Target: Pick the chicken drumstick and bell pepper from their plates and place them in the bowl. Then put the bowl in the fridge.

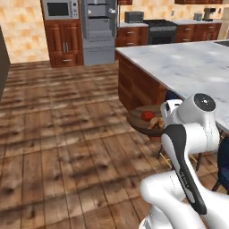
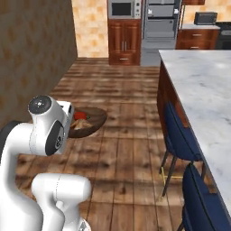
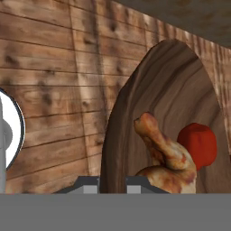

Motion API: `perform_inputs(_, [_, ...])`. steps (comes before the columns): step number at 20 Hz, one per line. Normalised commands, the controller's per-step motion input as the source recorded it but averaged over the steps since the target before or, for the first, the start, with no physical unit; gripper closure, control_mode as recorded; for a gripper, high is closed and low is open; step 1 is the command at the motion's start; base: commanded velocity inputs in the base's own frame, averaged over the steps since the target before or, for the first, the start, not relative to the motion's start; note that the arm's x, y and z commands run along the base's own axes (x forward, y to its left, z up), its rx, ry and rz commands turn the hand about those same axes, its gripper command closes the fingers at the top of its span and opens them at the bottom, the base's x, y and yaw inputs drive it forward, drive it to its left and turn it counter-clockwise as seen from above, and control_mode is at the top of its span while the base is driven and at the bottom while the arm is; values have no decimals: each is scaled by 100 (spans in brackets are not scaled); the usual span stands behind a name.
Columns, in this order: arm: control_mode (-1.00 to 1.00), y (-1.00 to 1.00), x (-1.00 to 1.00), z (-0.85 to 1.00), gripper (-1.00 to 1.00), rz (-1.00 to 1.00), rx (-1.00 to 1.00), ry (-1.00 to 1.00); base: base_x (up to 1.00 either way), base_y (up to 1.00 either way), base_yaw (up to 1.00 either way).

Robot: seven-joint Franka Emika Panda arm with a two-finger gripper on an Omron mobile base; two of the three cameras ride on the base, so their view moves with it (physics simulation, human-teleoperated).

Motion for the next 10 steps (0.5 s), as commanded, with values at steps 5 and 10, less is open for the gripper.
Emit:
perform_inputs(5, [100, 0, 0, 0, 100, 0, 0, 0, 89, 32, -5])
perform_inputs(10, [100, 0, 0, 0, 100, 0, 0, 0, 88, 33, -4])
